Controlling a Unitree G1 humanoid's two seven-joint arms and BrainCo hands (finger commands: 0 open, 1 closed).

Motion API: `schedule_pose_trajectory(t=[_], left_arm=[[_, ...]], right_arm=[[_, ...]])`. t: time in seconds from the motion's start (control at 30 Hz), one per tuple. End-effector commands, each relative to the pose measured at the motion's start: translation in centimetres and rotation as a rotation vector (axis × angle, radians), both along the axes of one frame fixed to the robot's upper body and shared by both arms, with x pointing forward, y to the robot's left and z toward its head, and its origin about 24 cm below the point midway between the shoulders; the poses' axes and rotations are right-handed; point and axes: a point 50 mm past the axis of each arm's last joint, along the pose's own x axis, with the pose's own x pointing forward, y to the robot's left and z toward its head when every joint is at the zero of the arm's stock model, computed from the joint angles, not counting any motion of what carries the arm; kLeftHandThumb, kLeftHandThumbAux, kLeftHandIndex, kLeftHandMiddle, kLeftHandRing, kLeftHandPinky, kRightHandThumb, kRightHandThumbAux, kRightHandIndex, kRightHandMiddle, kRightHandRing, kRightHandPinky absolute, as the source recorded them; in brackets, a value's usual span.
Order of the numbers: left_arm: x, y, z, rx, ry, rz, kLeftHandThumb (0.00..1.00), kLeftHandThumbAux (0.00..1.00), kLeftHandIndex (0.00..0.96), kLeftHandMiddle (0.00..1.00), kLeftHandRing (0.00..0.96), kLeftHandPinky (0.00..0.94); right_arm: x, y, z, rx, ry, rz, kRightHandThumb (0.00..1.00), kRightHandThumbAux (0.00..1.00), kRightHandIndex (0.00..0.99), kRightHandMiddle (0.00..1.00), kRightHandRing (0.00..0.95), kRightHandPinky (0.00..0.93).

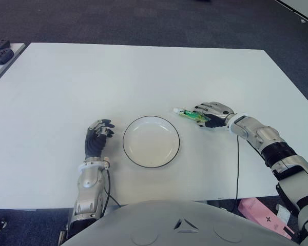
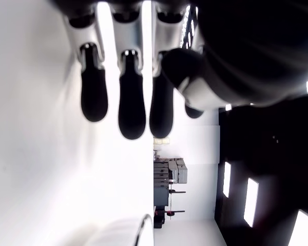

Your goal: Put the toothpaste on the table into the plate.

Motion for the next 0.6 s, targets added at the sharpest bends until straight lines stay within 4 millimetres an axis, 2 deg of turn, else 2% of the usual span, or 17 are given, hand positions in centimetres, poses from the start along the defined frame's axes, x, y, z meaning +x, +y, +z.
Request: schedule_pose_trajectory(t=[0.03, 0.33, 0.6], left_arm=[[-0.8, 0.2, -0.7, -0.01, 0.064, 0.014, 0.834, 0.681, 0.402, 0.485, 0.57, 0.542], [-1.0, 0.4, -0.6, -0.017, 0.062, 0.011, 0.833, 0.682, 0.401, 0.485, 0.572, 0.546], [-1.2, 0.3, -0.4, -0.009, 0.062, 0.015, 0.832, 0.683, 0.397, 0.488, 0.577, 0.552]], right_arm=[[-0.8, -0.1, -2.5, 0.001, 0.049, -0.066, 0.555, 0.115, 0.0, 0.0, 0.0, 0.0], [-1.1, 0.6, -4.8, 0.065, 0.053, -0.162, 0.565, 0.119, 0.0, 0.0, 0.0, 0.0], [-1.2, 1.0, -5.9, 0.126, 0.051, -0.224, 0.569, 0.12, 0.0, 0.0, 0.0, 0.0]])
